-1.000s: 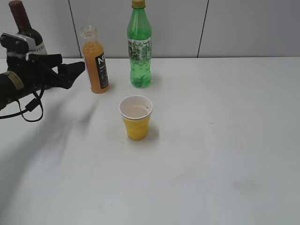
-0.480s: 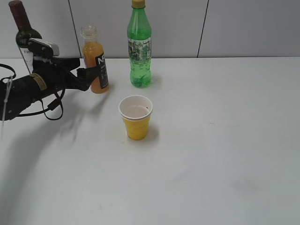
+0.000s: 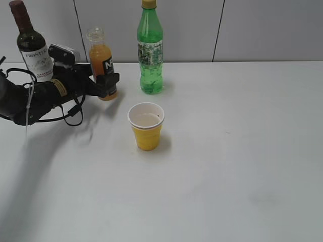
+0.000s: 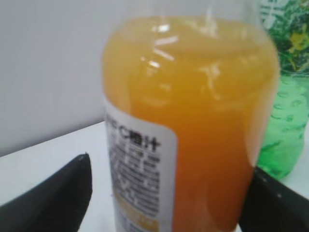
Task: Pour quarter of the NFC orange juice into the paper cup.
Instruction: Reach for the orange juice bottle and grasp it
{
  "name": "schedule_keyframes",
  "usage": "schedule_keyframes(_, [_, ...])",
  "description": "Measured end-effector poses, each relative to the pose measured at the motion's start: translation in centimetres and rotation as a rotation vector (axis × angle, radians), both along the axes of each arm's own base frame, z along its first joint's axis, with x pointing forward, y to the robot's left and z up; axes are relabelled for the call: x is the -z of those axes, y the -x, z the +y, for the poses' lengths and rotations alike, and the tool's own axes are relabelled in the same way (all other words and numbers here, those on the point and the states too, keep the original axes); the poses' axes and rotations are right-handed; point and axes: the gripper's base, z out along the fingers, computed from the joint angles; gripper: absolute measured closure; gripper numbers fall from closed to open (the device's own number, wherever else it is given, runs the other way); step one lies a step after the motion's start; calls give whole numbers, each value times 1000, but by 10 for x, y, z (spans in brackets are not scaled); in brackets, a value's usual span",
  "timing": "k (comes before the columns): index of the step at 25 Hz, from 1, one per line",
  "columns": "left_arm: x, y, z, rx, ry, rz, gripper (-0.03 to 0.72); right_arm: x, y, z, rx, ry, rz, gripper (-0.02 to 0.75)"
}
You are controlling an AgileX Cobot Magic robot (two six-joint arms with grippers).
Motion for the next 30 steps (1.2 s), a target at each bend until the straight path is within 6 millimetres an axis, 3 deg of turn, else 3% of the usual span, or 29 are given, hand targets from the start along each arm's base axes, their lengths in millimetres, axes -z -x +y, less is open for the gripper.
schedule_keyframes(18, [-2,-10,-7,-10,-3,-2,87,0,0,0,0,-1,0,148])
schedule_keyframes(22, [3,-9,-7,-8,-4,7,140,0,0,0,0,-1,0,148])
schedule_keyframes(26, [5,-9,-7,-6,-1,8,239,0,0,0,0,-1,0,148])
schedule_keyframes(30, [6,-9,-7,-3,4,2,244,0,0,0,0,-1,0,148])
